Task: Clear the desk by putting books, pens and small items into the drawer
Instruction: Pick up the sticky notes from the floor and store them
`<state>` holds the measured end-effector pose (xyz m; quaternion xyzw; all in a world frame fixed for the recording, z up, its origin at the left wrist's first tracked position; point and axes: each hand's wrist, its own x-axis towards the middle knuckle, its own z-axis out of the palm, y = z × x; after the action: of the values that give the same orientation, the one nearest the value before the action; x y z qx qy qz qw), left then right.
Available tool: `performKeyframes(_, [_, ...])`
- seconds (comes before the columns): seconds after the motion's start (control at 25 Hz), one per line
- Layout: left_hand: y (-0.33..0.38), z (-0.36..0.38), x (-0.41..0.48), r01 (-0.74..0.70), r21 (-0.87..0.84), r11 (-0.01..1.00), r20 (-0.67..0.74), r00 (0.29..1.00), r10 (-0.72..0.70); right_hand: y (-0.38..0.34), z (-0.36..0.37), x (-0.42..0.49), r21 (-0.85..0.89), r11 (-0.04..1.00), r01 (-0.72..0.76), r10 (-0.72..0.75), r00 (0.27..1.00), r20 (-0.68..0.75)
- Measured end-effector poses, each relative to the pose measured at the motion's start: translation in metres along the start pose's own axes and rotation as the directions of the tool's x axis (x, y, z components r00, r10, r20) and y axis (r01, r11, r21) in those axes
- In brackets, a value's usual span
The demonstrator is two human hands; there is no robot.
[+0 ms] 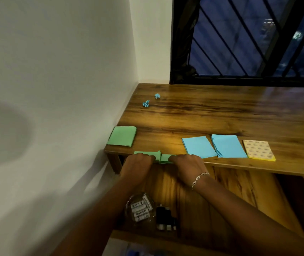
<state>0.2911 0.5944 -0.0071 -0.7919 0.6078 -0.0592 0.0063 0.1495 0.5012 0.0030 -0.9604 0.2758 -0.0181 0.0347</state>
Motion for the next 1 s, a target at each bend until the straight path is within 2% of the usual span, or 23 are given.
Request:
performKeyframes(0.16, [0.035,-0.031,-0.012,-0.093,-0.040,0.995,0.022,0.995,0.093,0.022,-0.019,-0.039,0.067,0.998,-0.020,0.022,0.999,-0.024])
performKeyframes(0.28, [0.068,-0.031,-0.012,-0.151,-0.114,0.982,0.090,0.983,0.162,0.050,-0.020,-0.062,0.176,0.983,-0.051,0.036,0.996,0.084])
performKeyframes(0.44, [0.134,-0.003,0.007,-0.186,-0.320,0.929,0.217,0.940,0.263,0.105,-0.001,-0.095,0.384,0.912,-0.146,0.042,0.963,0.267])
performKeyframes(0.56, [0.191,0.020,0.022,-0.189,-0.406,0.894,0.302,0.896,0.327,0.152,0.018,-0.120,0.420,0.870,-0.258,0.105,0.930,0.353])
performKeyframes(0.68, [0.235,0.049,0.035,-0.154,-0.457,0.876,0.385,0.854,0.351,0.198,0.038,-0.141,0.369,0.857,-0.359,0.180,0.880,0.439])
performKeyframes(0.84, [0.270,0.085,0.050,-0.068,-0.511,0.857,0.466,0.816,0.343,0.240,0.058,-0.157,0.215,0.884,-0.416,0.250,0.807,0.535])
performKeyframes(1.0, [0.290,0.112,0.056,-0.022,-0.488,0.873,0.493,0.818,0.296,0.250,0.067,-0.159,-0.018,0.950,-0.312,0.267,0.779,0.567])
